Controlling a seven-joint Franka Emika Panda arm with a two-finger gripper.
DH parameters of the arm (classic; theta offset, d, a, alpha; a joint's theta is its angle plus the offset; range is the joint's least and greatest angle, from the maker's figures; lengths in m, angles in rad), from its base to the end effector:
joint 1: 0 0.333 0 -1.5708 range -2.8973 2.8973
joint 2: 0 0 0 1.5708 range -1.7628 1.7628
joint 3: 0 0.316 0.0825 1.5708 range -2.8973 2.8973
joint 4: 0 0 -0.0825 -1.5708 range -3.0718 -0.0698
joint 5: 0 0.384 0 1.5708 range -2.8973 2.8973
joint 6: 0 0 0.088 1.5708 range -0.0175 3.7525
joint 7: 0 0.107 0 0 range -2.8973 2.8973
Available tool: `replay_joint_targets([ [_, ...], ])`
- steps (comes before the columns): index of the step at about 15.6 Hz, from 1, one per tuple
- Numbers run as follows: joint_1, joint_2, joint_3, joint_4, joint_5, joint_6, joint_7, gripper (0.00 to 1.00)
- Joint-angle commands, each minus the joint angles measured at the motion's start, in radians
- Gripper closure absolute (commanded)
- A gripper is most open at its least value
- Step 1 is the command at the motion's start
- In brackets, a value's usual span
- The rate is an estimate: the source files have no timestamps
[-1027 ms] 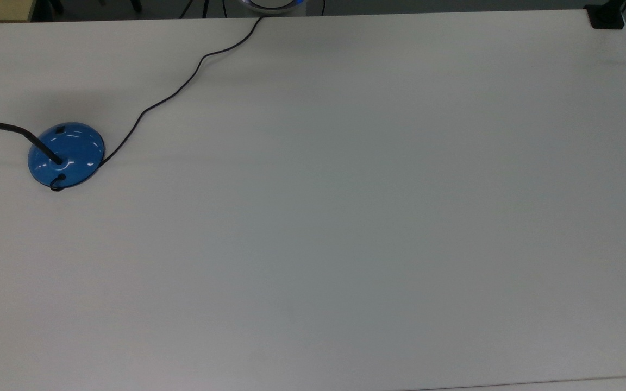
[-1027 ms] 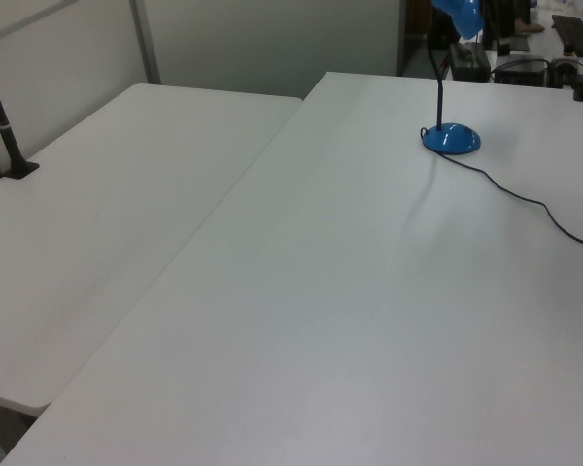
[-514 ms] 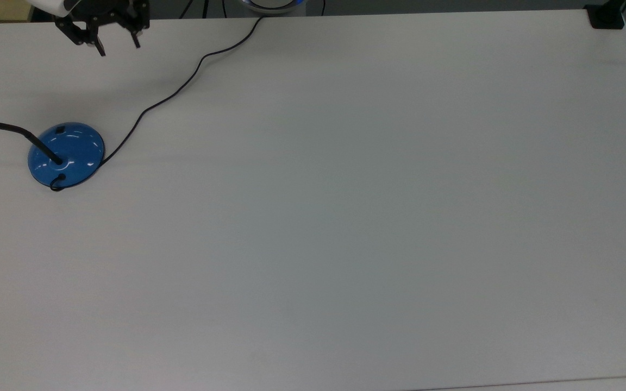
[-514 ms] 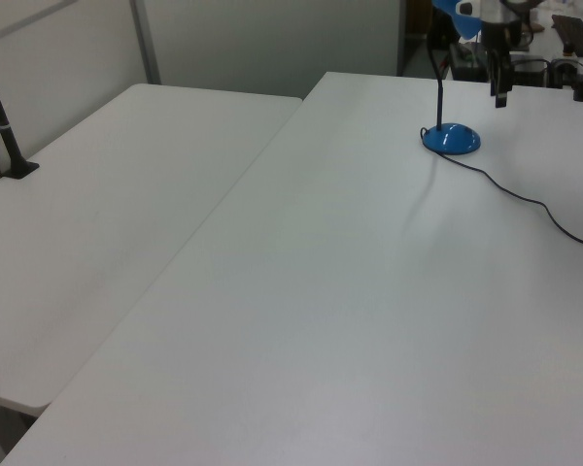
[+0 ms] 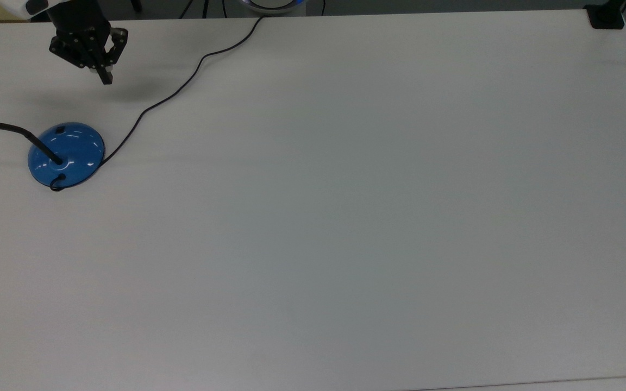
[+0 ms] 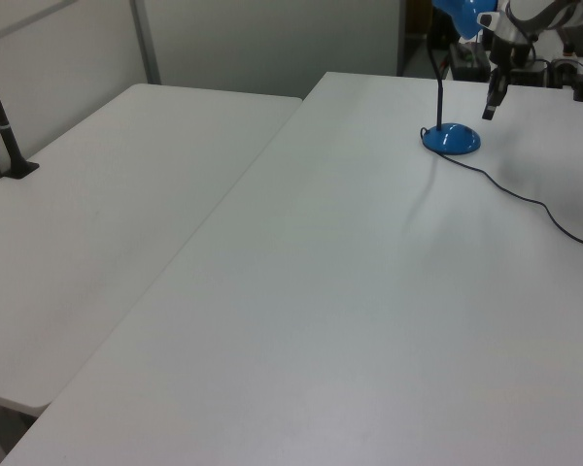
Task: Turn on the lamp
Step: 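Move the gripper toward the blue lamp base and lower it, then press down on the switch on the lamp base with the gripper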
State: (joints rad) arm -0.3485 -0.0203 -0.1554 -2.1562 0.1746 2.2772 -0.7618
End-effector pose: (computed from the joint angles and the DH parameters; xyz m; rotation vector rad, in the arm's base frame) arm 0.4809 -0.2606 0.4213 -3.0845 -0.2373 -0.3077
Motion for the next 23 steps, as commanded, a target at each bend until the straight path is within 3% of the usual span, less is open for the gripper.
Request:
replay_joint_targets([
  [1,-0.024,0.022,0.0,-0.024,0.049,0.122,-0.027,1.0],
  [3,-0.044,0.066,0.0,-0.019,0.065,0.178,-0.037,1.0],
  [6,-0.046,0.117,0.0,-0.001,0.16,0.263,-0.04,1.0],
  [23,-0.081,0.273,0.0,0.073,0.169,0.424,-0.039,1.0],
])
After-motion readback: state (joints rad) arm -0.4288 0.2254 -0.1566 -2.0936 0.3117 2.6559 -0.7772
